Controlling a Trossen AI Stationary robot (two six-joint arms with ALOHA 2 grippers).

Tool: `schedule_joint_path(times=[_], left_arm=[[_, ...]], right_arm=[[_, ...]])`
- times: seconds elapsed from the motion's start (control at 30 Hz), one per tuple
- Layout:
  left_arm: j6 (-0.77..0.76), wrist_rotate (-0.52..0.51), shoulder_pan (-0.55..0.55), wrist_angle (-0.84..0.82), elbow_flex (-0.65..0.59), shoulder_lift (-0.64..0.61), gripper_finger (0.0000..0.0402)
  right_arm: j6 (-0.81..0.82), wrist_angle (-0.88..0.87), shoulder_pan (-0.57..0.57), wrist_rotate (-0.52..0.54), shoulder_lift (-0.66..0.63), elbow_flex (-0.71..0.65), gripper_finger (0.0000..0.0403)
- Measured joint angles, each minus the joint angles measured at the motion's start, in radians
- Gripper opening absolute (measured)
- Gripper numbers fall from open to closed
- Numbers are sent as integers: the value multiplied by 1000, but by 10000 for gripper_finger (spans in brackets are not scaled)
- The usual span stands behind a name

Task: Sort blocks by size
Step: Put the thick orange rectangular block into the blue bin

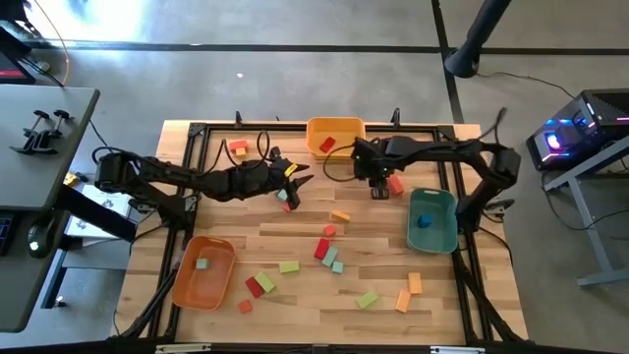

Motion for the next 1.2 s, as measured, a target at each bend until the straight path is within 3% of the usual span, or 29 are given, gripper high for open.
schedule_joint_path(times=[0.13, 0.33, 0.5, 0.67, 0.8, 1.07, 1.2], left_arm=[[-8, 1, -21, -8, 0, 0, 126], [-16, 1, -43, -34, 0, 0, 126], [-19, 1, -47, -52, 0, 0, 126], [-19, -1, -46, -55, 0, 3, 126], [-18, -1, -46, -55, 0, 3, 126], [-18, -3, -46, -55, 0, 3, 126], [-28, -4, -47, -67, 0, 3, 126]], right_arm=[[240, -120, -30, -33, -76, 11, 99], [410, -191, -108, -101, -106, -59, 98], [413, -135, -152, -139, -74, -132, 147], [496, -63, -176, -101, -47, -149, 213], [547, -43, -183, -97, -23, -149, 235], [552, -1, -182, -95, 63, -149, 229], [513, 43, -170, -102, 81, -149, 181]])
